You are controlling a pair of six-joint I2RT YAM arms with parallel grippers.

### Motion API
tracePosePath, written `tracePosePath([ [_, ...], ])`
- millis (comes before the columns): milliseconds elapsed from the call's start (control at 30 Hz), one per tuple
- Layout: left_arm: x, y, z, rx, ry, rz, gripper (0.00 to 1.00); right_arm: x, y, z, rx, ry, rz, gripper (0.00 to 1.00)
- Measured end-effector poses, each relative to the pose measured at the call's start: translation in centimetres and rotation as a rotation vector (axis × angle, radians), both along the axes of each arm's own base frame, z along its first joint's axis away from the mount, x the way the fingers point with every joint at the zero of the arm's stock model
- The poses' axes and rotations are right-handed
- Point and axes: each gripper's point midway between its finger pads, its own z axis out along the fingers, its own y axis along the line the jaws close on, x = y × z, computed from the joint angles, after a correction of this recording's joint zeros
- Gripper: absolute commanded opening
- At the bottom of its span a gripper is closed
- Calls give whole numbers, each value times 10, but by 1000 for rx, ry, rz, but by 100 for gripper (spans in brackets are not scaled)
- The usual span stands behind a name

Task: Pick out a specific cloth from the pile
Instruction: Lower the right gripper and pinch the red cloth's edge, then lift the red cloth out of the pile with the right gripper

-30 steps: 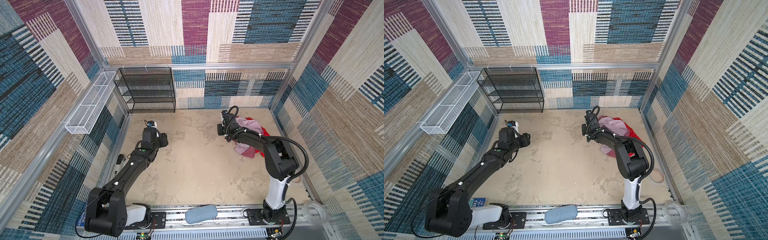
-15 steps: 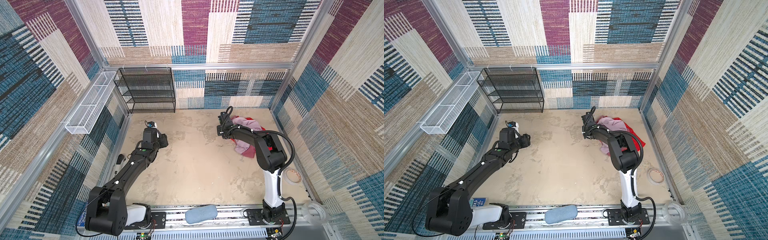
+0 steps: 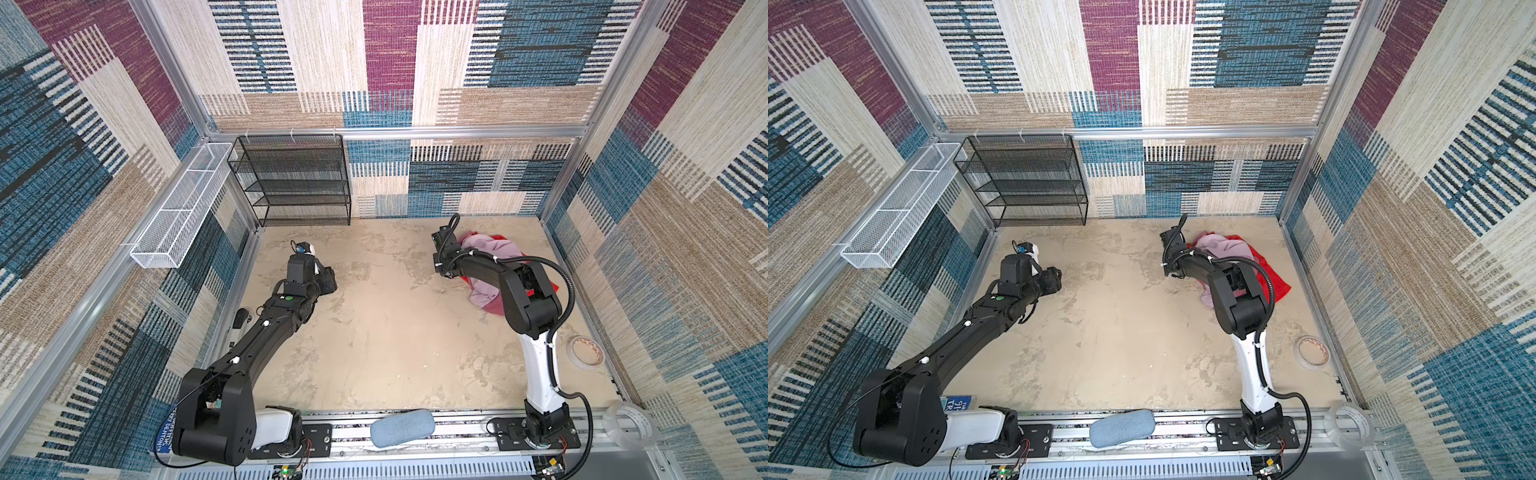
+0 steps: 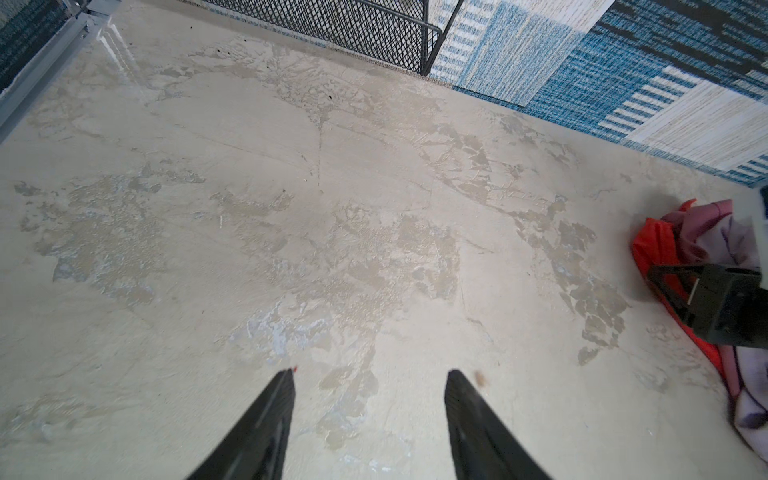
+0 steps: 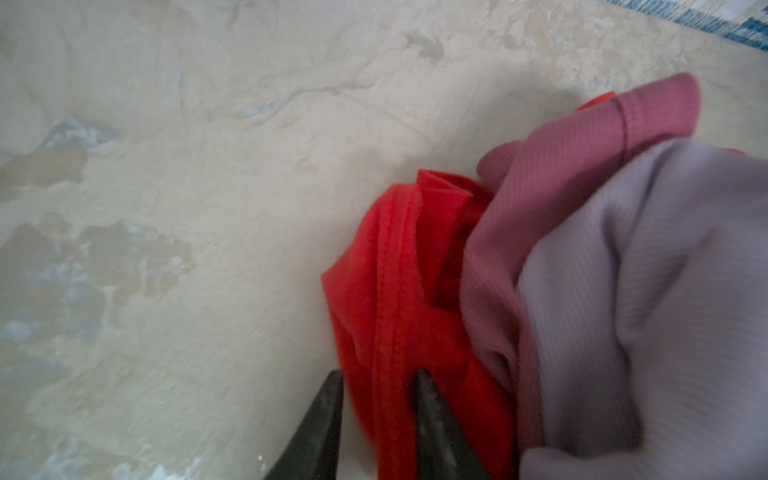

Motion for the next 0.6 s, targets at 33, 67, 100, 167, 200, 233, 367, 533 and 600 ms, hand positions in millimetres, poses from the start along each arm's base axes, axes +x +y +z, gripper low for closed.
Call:
tracePosePath([
  [33, 0, 0, 0, 0, -1, 0, 61, 1, -1, -1, -7, 0, -4, 31],
  [67, 0, 0, 0, 0, -1, 0, 61, 1, -2, -2, -13, 1, -6, 29],
  [100, 0, 0, 0, 0, -1, 0, 61, 1, -3, -3, -23, 2, -7, 23],
  [167, -1, 0, -1, 0, 0, 0, 61, 1, -5, -6, -40, 5, -9, 7],
  [200, -3, 1, -2, 0, 3, 1, 61, 2, -6, -7, -44, 5, -11, 0],
  [233, -4, 1, -3, -1, 7, 2, 61, 2, -6, -6, -46, 2, -14, 0],
  [367, -6, 1, -2, -3, 2, 2, 61, 2, -6, -4, -48, -2, -13, 0],
  [533, -4, 1, 1, -5, 2, 3, 61, 3, -3, 35, -2, -60, -6, 0],
  [600, 1, -1, 7, -9, -8, 1, 60, 2, -2, 58, 30, -102, -4, 0],
])
